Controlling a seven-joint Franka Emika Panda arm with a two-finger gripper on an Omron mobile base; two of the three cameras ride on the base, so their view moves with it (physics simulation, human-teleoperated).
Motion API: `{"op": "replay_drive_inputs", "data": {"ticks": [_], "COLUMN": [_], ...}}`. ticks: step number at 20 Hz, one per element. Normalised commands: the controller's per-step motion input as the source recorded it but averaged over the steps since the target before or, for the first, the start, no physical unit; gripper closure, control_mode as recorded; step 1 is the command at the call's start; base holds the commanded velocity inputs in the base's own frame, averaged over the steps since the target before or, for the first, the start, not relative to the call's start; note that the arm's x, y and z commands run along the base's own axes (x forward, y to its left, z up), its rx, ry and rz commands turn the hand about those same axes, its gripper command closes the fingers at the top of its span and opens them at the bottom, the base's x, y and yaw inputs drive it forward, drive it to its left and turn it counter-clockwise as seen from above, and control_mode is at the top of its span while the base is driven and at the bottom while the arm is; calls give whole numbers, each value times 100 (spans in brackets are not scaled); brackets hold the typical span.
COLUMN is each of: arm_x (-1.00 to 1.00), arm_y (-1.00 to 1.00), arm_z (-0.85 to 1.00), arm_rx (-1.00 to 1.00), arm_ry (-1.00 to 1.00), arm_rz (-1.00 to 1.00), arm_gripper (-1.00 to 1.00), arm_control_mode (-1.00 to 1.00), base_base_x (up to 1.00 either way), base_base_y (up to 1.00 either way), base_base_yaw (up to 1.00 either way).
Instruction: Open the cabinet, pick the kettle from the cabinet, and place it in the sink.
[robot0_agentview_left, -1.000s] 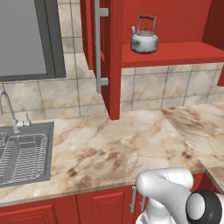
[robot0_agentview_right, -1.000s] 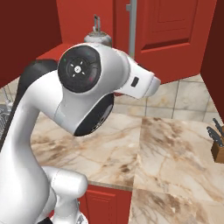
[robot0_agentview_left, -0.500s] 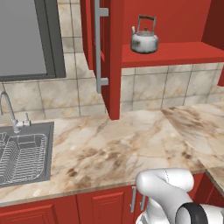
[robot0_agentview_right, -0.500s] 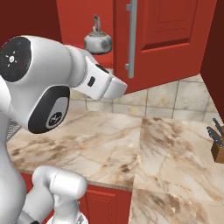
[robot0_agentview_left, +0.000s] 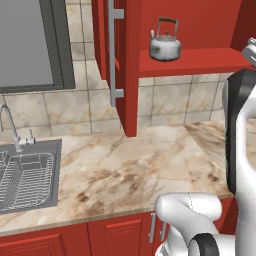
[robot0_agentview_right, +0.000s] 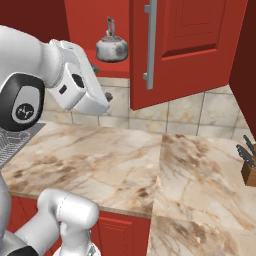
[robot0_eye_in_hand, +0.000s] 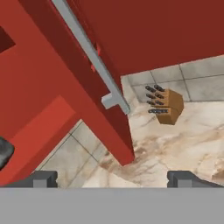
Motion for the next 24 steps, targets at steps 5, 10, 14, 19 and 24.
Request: {"op": "replay_drive_inputs", "data": {"ticks": [5, 10, 14, 19, 24], "arm_x": [41, 36, 33, 45, 40], "arm_y": [15, 12, 8, 0, -1], "arm_z": [-11, -11, -21, -24, -22], "arm_rx": [47, 44, 16, 0, 0], "arm_ry": [2, -8, -26, -25, -25], "arm_rz": [-24, -16, -25, -31, -23], "arm_gripper": [-100, -100, -100, -100, -100], "arm_control_mode": [-100, -100, -100, -100, -100], "base_base_x": [0, 0, 0, 0, 0], "base_base_y": [0, 0, 0, 0, 0], "base_base_yaw": [0, 0, 0, 0, 0]}}
